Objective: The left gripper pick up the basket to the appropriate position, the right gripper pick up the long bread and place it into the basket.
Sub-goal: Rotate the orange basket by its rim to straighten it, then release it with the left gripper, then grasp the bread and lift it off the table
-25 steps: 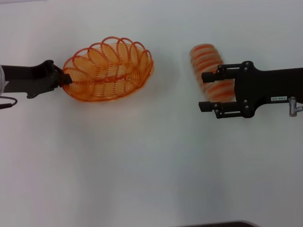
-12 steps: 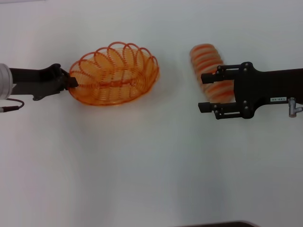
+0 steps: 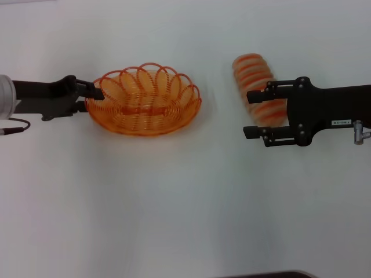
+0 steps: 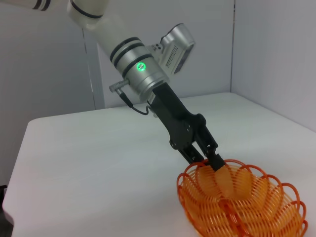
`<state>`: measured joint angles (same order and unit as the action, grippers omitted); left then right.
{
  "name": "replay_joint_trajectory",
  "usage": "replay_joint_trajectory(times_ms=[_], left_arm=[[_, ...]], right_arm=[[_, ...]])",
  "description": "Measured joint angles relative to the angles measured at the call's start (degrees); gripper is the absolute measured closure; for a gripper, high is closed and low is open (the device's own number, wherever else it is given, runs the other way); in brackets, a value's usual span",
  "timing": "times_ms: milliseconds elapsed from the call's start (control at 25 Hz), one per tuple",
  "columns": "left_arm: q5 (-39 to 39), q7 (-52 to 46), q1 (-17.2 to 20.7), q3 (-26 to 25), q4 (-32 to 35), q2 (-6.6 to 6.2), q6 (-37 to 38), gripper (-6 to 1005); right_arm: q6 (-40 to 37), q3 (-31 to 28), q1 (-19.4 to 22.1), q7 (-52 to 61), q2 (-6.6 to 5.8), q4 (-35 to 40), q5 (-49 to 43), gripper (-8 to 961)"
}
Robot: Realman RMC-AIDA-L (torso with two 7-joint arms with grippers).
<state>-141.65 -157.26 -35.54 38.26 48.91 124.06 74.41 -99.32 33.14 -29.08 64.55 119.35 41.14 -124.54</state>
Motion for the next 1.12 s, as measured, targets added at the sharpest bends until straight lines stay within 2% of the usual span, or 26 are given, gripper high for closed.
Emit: replay_joint_trajectory(times_ms=[80, 200, 280, 440, 560, 800, 880, 920, 960, 1000, 1040, 1120], left_arm=[[0.60, 0.00, 0.31, 0.00, 0.74, -0.03, 0.35, 662], [1.97, 0.01, 1.23, -0.20, 2.42, -0.27, 1.27, 516], [3.66, 0.06, 2.36, -0.60, 4.44, -0.90, 2.41, 419], [6.46, 0.55, 3.87, -0.71, 6.55, -1.76, 2.96, 350], [11.67, 4.24, 5.43, -1.13, 8.05, -2.27, 2.99, 317], [23.15, 21.06, 6.21, -4.92, 7.14, -3.04, 3.02, 325], [23.94, 22.42, 6.20, -5.10, 6.94, -3.13, 3.07, 325], [26.69, 30.65, 5.96, -5.16, 6.24, -3.54, 4.27, 325], [26.69, 30.65, 5.96, -5.16, 6.24, -3.54, 4.27, 325], [28.24, 39.23, 5.63, -5.00, 6.18, -3.59, 6.59, 325], [28.24, 39.23, 5.63, -5.00, 6.18, -3.59, 6.59, 325], [29.33, 46.14, 5.58, -4.80, 6.37, -3.58, 8.81, 325]], right_arm=[[-0.01, 0.00, 0.05, -0.04, 0.00, 0.00, 0.00, 224], [-0.04, 0.00, 0.07, -0.06, 0.00, 0.00, 0.00, 224], [-0.06, 0.00, 0.08, -0.07, 0.00, 0.00, 0.00, 224], [-0.09, -0.04, 0.04, -0.07, 0.00, 0.00, 0.00, 223], [-0.10, -0.07, -0.10, 0.10, 0.00, -0.01, 0.00, 223], [-0.07, -0.41, -0.16, 0.45, 0.00, -0.10, 0.00, 223], [0.02, -0.49, -0.12, 0.56, 0.00, -0.10, 0.00, 223], [0.05, -0.56, -0.05, 0.66, 0.00, -0.09, 0.00, 223], [0.07, -0.77, 0.00, 0.89, -0.02, -0.10, 0.00, 224], [0.07, -1.00, 0.04, 1.24, -0.07, -0.10, 0.02, 224], [0.07, -1.24, 0.07, 1.78, -0.13, -0.10, 0.03, 224], [0.02, -1.54, 0.07, 2.92, -0.30, -0.10, 0.04, 224]])
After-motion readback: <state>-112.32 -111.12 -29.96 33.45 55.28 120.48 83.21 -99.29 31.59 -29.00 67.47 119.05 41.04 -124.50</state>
